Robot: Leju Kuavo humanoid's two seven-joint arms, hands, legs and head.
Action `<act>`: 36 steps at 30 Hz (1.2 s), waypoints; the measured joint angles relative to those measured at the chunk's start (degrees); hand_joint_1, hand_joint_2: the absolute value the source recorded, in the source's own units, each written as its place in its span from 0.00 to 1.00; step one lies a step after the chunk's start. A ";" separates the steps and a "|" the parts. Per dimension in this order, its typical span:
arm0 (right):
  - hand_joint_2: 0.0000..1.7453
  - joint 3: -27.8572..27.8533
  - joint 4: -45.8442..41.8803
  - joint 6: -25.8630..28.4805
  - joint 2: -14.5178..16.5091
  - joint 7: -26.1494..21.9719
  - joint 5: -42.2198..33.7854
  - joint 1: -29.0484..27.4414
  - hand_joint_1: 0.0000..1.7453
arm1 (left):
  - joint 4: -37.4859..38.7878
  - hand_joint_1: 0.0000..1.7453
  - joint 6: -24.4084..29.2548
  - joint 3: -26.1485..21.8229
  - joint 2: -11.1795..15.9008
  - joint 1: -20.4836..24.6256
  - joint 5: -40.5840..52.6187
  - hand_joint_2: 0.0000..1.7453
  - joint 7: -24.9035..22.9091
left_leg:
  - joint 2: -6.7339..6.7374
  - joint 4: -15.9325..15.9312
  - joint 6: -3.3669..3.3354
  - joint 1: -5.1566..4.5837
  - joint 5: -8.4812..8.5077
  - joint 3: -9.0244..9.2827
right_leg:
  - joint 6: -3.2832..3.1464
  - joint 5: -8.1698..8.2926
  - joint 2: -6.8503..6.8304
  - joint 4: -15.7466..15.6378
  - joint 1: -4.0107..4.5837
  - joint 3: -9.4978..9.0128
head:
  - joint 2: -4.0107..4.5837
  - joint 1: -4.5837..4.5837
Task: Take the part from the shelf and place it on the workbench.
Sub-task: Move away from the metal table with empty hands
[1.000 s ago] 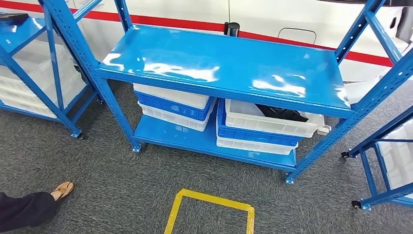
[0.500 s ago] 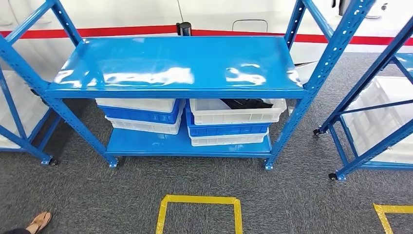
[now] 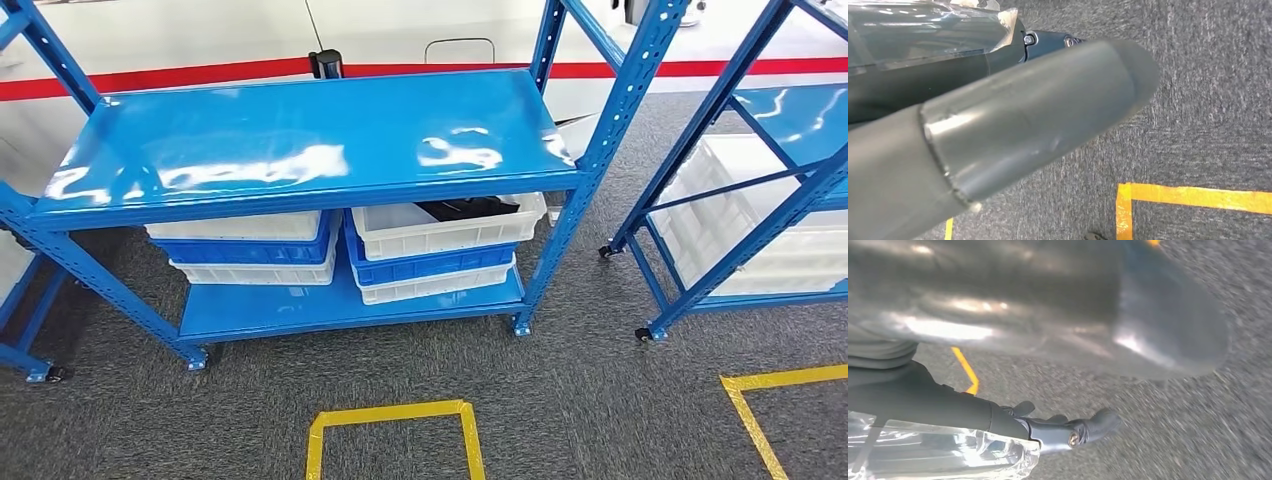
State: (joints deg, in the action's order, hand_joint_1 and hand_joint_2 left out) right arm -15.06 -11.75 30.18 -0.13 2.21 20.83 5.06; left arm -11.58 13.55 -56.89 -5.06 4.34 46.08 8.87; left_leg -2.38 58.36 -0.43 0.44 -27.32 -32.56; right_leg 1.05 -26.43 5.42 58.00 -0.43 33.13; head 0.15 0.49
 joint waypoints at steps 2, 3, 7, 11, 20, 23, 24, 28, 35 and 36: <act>0.00 0.33 0.12 0.16 0.11 0.16 0.14 -0.23 0.00 | 0.00 0.00 -0.25 -0.01 -0.06 0.00 0.13 0.00 0.22 | -0.06 0.01 -0.28 -0.16 -0.03 0.02 | 0.04 0.00 -0.09 -0.15 -0.10 -0.04 | 0.00 -0.01; 0.00 0.45 0.15 0.21 0.09 0.26 0.26 -0.28 0.00 | 0.00 0.00 -0.36 -0.02 -0.07 0.00 0.13 0.00 0.27 | -0.08 0.01 -0.35 -0.19 -0.04 0.02 | 0.07 0.02 -0.10 -0.23 -0.12 -0.12 | 0.00 -0.02; 0.00 0.81 0.22 0.24 0.01 0.95 0.85 -0.27 0.00 | 0.02 0.00 -0.52 -0.09 -0.19 0.01 0.11 0.00 0.27 | -0.07 0.04 -0.53 -0.24 -0.01 -0.09 | 0.27 0.15 -0.11 -0.39 -0.17 -0.48 | 0.00 -0.03; 0.00 1.01 0.31 0.22 -0.08 1.37 1.34 -0.18 0.00 | 0.02 0.00 -0.40 -0.14 -0.25 0.07 0.02 0.00 0.07 | 0.19 -0.47 -1.69 -0.08 0.37 0.36 | 1.34 0.64 0.07 -1.20 -0.68 -0.63 | 0.00 0.05; 0.00 2.17 0.41 0.17 -0.45 2.89 2.80 0.88 0.00 | 0.04 0.00 0.28 -0.40 -1.04 -0.02 -0.41 1.00 -0.22 | 2.88 -2.44 -1.23 1.45 1.56 1.42 | 2.83 -3.64 -5.06 9.48 -2.04 3.74 | 0.00 -0.33; 0.00 2.22 0.42 0.16 -0.45 3.01 2.66 1.12 0.00 | 0.01 0.00 0.25 -0.42 -0.96 0.01 -0.13 1.00 -0.02 | 3.03 -1.26 0.78 1.88 0.88 0.98 | 3.82 -1.23 -5.28 0.36 -2.59 -1.30 | 0.00 -0.56; 0.00 2.22 0.43 0.16 -0.42 3.01 2.53 1.18 0.00 | 0.01 0.00 0.24 -0.41 -0.94 0.02 0.04 1.00 0.05 | 3.03 -1.08 1.25 1.83 0.73 0.89 | 3.30 -1.28 -5.15 -0.01 -2.44 -1.49 | 0.00 -0.59; 0.00 2.20 0.45 0.19 -0.55 2.90 2.02 0.98 0.00 | 0.04 0.00 0.18 -0.39 -1.09 0.00 0.52 1.00 0.17 | 2.96 0.39 1.79 2.42 -0.44 0.22 | 1.14 -0.77 -4.89 0.48 -2.04 -1.01 | 0.00 -0.39; 0.00 2.16 0.50 0.21 -0.64 2.38 1.81 0.66 0.00 | 0.04 0.00 0.18 -0.37 -1.12 -0.02 0.72 1.00 0.22 | 2.74 13.02 -0.75 0.74 -6.55 -4.60 | -0.67 0.29 -4.82 0.47 0.17 0.39 | 0.00 -0.24; 0.00 2.16 0.50 0.21 -0.63 2.37 1.81 0.64 0.00 | 0.04 0.00 0.18 -0.37 -1.09 0.01 0.72 1.00 0.22 | 2.59 9.00 -1.87 0.14 -4.81 -2.25 | -0.86 0.42 -4.76 0.47 0.43 0.45 | 0.00 -0.25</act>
State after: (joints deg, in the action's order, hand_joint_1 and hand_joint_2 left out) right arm -12.91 -11.26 30.40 -0.75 4.58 22.64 5.71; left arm -11.54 13.73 -57.27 -6.16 4.35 46.80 9.09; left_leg 0.20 67.35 -2.30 0.58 -32.13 -34.81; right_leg 0.19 -26.01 0.66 58.47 0.00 33.58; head 0.15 0.24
